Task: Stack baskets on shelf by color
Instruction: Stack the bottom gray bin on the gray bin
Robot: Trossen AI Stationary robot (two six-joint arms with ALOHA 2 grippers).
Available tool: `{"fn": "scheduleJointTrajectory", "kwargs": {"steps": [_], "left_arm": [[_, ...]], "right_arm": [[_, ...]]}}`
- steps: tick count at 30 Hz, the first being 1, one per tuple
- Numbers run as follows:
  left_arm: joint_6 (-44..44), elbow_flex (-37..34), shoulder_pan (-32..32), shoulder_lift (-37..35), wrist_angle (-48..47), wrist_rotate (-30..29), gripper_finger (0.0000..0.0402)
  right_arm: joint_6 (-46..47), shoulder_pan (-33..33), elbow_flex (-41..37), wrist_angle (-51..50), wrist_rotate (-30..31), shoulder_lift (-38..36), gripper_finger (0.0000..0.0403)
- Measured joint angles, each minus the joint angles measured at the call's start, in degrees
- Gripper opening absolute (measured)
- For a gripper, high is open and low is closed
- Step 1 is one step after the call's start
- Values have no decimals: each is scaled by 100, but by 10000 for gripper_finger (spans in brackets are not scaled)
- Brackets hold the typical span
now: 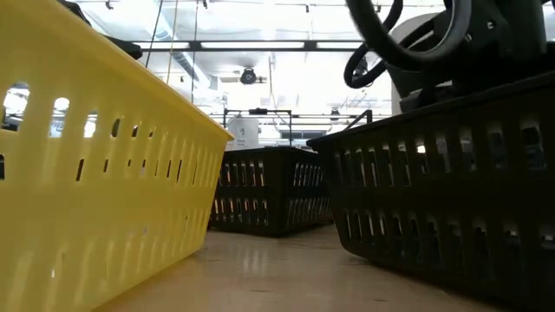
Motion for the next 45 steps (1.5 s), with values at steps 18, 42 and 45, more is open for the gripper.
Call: {"fn": "scheduleJointTrajectory", "kwargs": {"steps": [18, 42, 45], "left_arm": [[0, 1, 2, 0, -1, 0, 31], [0, 0, 0, 0, 0, 1, 30], [0, -1, 0, 0, -1, 0, 31]], "right_arm": [[621, 7, 1682, -2143, 618, -213, 9], [2171, 198, -182, -2360, 961, -2778, 7], [2298, 197, -666, -2393, 933, -3083, 7]]}}
